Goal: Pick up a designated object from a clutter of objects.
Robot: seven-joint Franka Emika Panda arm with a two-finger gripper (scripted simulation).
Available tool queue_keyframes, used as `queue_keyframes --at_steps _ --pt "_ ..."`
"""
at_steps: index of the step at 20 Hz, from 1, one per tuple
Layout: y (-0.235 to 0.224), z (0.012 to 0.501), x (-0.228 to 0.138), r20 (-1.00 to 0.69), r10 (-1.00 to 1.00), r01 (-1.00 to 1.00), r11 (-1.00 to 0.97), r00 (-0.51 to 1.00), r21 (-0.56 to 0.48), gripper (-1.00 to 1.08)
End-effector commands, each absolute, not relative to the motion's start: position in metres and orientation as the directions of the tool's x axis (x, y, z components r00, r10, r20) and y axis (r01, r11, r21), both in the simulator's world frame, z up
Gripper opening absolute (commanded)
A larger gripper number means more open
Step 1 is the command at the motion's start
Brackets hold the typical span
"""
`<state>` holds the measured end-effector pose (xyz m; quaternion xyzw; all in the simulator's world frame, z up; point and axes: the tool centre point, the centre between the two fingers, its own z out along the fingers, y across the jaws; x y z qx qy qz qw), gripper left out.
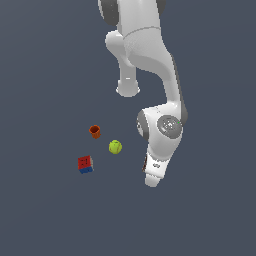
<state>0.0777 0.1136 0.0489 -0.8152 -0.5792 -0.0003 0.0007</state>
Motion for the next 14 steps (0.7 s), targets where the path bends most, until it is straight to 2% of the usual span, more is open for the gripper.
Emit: queue_keyframes --at_steps 1,14 --pt "0.099 0.066 0.081 0.001 0.944 0.944 -0.330 0.330 0.000 -1.00" --pt "0.001 0.191 0.100 0.002 0.944 0.944 -0.330 0.330 0.000 -1.00"
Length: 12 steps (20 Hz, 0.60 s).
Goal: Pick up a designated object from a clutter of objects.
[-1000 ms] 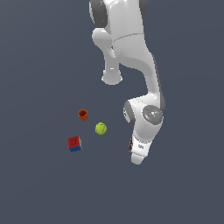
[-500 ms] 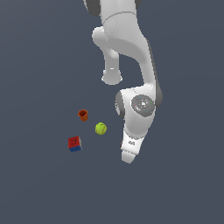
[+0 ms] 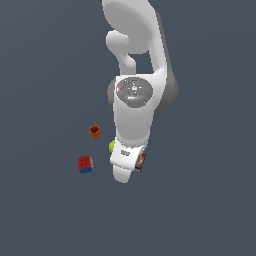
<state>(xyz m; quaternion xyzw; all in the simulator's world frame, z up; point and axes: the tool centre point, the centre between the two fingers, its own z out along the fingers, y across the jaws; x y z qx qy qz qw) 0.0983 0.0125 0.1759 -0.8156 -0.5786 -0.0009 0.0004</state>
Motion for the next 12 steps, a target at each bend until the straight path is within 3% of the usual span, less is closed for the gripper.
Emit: queue_keyframes --at_steps 1,12 --pt "-0.007 0.201 0.102 0.003 0.944 0.944 -0.330 0.330 -0.001 -1.00" --pt "-0.087 0.302 0.121 0.002 0.944 0.944 -0.331 0.331 -0.001 -1.00"
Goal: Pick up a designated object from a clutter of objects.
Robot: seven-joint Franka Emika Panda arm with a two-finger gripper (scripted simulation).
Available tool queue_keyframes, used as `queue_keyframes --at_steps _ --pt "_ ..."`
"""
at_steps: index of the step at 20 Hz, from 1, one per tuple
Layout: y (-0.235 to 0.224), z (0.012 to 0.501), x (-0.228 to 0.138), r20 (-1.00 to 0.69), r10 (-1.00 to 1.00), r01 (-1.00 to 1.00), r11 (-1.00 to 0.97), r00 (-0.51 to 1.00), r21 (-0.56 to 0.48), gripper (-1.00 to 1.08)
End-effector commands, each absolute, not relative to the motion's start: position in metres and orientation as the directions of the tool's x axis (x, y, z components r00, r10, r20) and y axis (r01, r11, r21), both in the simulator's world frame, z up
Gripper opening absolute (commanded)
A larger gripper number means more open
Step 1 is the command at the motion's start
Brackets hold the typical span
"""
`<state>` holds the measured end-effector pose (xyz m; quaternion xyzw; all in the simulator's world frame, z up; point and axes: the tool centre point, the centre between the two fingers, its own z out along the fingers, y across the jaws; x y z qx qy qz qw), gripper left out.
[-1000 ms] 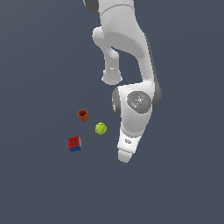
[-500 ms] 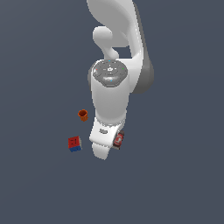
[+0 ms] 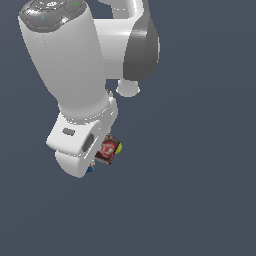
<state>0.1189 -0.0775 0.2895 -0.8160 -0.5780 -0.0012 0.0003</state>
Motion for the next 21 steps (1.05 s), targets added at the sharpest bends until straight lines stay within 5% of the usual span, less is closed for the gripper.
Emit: queue_keyframes --at_steps 1,21 --pt "-0.093 0.309 0.123 0.002 0.944 0.944 -0.331 0.331 -0.001 -1.00" --pt "-0.135 0.361 0.137 0.000 0.943 0.943 -0.333 0.333 0.000 -1.00"
